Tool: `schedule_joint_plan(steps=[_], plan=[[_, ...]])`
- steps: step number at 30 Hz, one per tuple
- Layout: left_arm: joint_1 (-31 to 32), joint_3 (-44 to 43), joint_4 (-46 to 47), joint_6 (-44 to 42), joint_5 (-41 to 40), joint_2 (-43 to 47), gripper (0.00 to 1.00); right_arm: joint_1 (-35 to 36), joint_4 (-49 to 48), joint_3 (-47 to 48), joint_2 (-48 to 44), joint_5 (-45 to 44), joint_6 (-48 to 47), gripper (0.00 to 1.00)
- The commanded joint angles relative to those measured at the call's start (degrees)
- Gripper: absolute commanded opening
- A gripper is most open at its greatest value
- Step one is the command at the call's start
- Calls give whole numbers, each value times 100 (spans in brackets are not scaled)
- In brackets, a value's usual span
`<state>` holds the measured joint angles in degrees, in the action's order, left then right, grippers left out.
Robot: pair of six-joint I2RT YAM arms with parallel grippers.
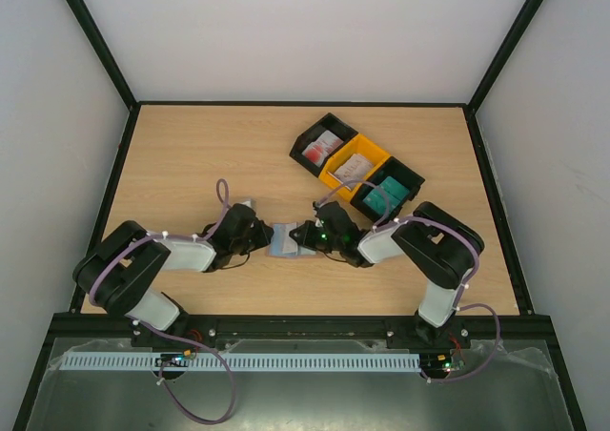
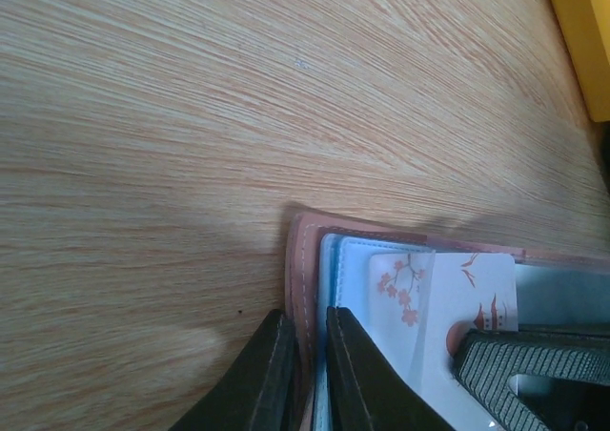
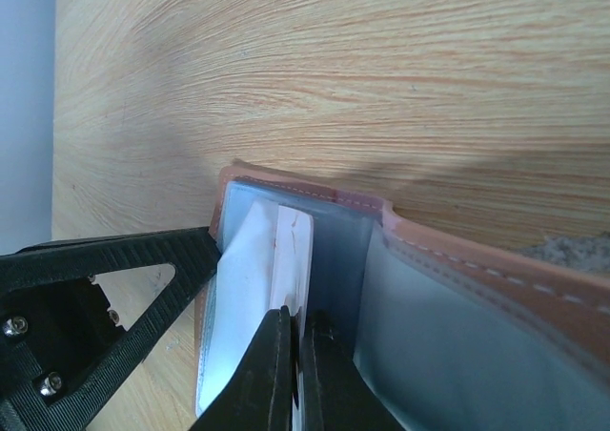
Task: Put the credit cards into the card holder
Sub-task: Insert the credit card into the card holder.
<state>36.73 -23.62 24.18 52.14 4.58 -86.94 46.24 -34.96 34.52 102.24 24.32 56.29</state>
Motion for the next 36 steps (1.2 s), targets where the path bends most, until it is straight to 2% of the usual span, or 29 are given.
schedule_joint_plan(steps=[1,8,12,18,22,29,32,33,36], plan=[[136,315,-956,63,126,-298,13,376,299,-184,299,-362,226,2],[226,409,-855,187,106,-266,10,793,334,-143,190,-931,618,2],[255,424,-907,234,113,-94,10,825,475,-186,-65,-1254,720,7],[256,234,-1405,136,59,459,16,825,835,-274,-633,-1495,709,29],[256,32,-1802,8,60,965,21,825,1057,-283,-970,-1497,653,39],[256,41,-1950,-37,470,1488,29,831,1673,-172,-1089,-1449,424,50],[256,176,-1788,0,724,1570,29,882,1889,-132,-1111,-1540,360,50],[256,212,-1713,10,798,1588,29,915,1943,-116,-1114,-1571,342,47],[256,249,-1580,16,898,1521,23,968,2019,-22,-1015,-1526,314,29]])
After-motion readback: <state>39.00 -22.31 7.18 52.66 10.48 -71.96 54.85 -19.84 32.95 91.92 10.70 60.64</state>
